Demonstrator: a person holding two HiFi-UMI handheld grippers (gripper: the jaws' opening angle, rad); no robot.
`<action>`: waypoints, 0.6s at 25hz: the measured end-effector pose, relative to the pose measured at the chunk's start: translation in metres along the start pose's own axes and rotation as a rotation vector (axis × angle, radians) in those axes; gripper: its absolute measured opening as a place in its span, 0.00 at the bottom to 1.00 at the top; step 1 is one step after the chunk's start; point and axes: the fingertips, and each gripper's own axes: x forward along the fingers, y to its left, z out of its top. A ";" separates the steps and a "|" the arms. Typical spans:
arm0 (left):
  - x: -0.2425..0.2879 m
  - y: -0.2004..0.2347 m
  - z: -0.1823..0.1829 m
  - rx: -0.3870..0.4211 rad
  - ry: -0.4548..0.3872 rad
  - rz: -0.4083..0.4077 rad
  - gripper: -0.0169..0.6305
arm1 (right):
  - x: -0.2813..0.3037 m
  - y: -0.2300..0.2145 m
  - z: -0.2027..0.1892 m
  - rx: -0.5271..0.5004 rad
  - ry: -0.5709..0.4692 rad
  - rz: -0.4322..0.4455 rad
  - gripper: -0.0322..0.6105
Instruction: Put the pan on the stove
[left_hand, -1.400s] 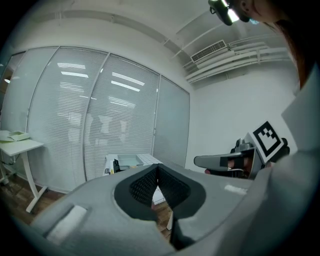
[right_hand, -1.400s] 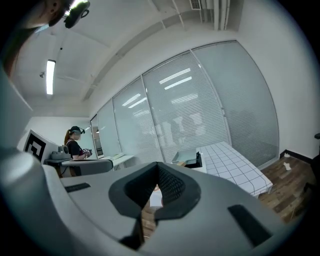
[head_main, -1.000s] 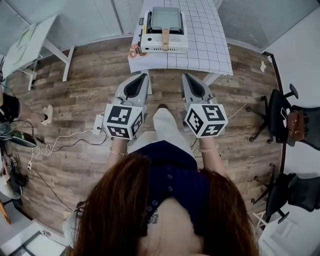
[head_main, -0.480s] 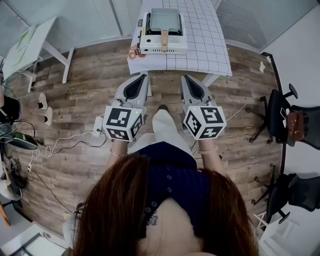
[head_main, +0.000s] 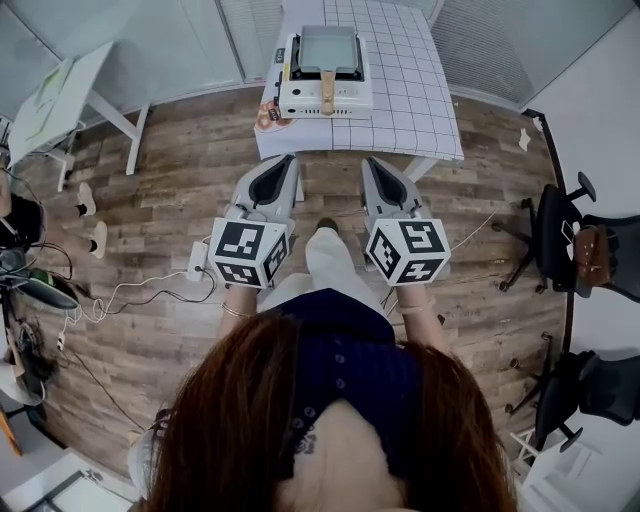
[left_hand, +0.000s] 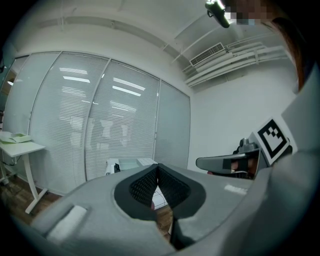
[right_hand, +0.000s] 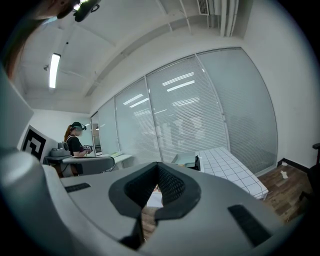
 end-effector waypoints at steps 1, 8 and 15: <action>0.000 0.000 0.000 0.000 0.000 -0.001 0.04 | 0.000 0.000 0.000 0.000 0.000 0.000 0.06; 0.004 -0.001 -0.001 0.001 0.007 -0.006 0.04 | 0.003 0.000 0.000 0.005 0.001 0.002 0.06; 0.007 -0.002 -0.004 0.004 0.014 -0.012 0.04 | 0.003 -0.003 -0.002 0.008 -0.001 -0.011 0.06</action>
